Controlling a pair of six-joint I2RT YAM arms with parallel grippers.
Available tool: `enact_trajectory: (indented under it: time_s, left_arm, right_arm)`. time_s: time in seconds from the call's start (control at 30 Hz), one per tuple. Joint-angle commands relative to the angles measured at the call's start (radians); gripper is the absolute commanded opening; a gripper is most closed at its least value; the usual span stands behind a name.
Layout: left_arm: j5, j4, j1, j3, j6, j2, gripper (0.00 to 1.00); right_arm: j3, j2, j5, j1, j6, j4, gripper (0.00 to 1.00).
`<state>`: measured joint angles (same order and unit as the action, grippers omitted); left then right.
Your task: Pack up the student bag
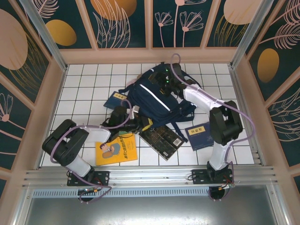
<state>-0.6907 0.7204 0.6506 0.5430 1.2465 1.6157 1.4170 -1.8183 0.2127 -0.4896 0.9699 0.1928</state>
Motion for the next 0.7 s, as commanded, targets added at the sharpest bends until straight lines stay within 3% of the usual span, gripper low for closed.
enact_trajectory:
  time_s: [0.0,0.1,0.27,0.5,0.67]
  left_arm:
    - [-0.095,-0.058,0.065,0.087,-0.102,-0.004,0.54]
    - [-0.045,-0.314,0.069,0.135,-0.263,-0.102,0.65]
    - [0.103,-0.700,0.058,0.244,-0.451,-0.257,0.66]
    - [0.147,-0.806,-0.170,0.215,-0.368,-0.319,0.58]
    - [0.175,-0.809,-0.207,0.238,-0.312,-0.249,0.59]
  right_arm:
    - [-0.047,0.132,-0.108,0.040,-0.093,0.077,0.85]
    - [-0.082,0.203,-0.152,0.060,-0.127,0.110,0.85]
    - [-0.158,0.291,-0.164,0.064,-0.174,0.139,0.77]
    - [-0.312,0.375,-0.085,-0.050,-0.231,0.073,0.63]
    - [-0.473,0.436,-0.041,-0.193,-0.228,-0.059,0.61]
